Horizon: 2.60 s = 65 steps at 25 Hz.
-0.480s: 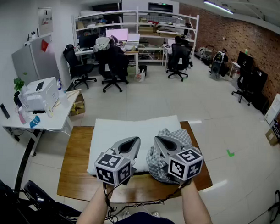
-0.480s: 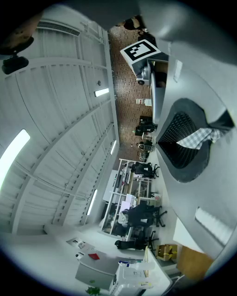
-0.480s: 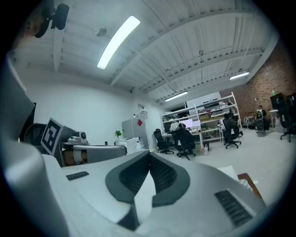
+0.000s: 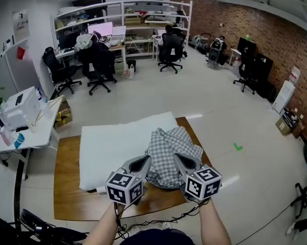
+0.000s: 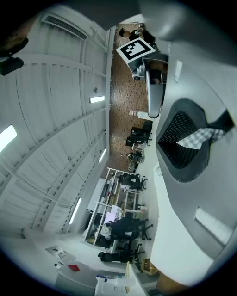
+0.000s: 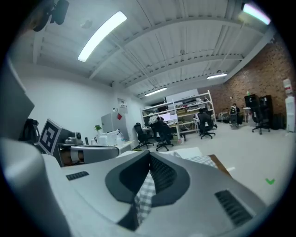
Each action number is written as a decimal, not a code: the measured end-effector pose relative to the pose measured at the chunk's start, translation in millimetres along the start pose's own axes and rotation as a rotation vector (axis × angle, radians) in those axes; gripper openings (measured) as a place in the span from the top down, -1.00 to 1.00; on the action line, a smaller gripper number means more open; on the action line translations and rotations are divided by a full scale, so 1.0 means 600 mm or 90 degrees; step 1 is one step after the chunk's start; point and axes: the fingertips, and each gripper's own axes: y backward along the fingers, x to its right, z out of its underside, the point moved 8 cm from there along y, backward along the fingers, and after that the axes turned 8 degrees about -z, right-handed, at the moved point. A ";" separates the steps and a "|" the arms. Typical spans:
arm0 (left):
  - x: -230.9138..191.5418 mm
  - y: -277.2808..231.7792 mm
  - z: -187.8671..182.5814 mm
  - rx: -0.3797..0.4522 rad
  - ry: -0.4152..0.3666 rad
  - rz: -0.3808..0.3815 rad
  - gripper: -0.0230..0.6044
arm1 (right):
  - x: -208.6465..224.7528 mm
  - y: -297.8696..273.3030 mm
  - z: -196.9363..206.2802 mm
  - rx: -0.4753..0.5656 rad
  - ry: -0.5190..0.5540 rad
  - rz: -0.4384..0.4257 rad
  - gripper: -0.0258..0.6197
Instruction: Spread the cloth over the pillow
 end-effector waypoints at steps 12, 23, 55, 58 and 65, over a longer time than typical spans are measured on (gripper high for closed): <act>0.064 -0.041 0.117 -0.094 0.019 0.054 0.89 | 0.106 0.145 0.146 -0.086 -0.041 0.195 0.90; 0.080 -0.029 0.170 -0.141 0.030 0.058 0.89 | 0.171 0.158 0.307 -0.210 -0.100 0.259 0.45; 0.059 -0.037 0.116 -0.121 -0.001 0.066 0.89 | 0.147 0.121 0.072 -0.070 0.053 0.163 0.85; 0.051 -0.039 0.093 -0.097 -0.002 0.063 0.89 | 0.120 0.127 -0.037 -0.005 0.109 0.133 0.85; 0.016 -0.035 0.021 -0.039 -0.009 0.035 0.89 | 0.070 0.091 -0.240 0.080 0.204 0.070 0.85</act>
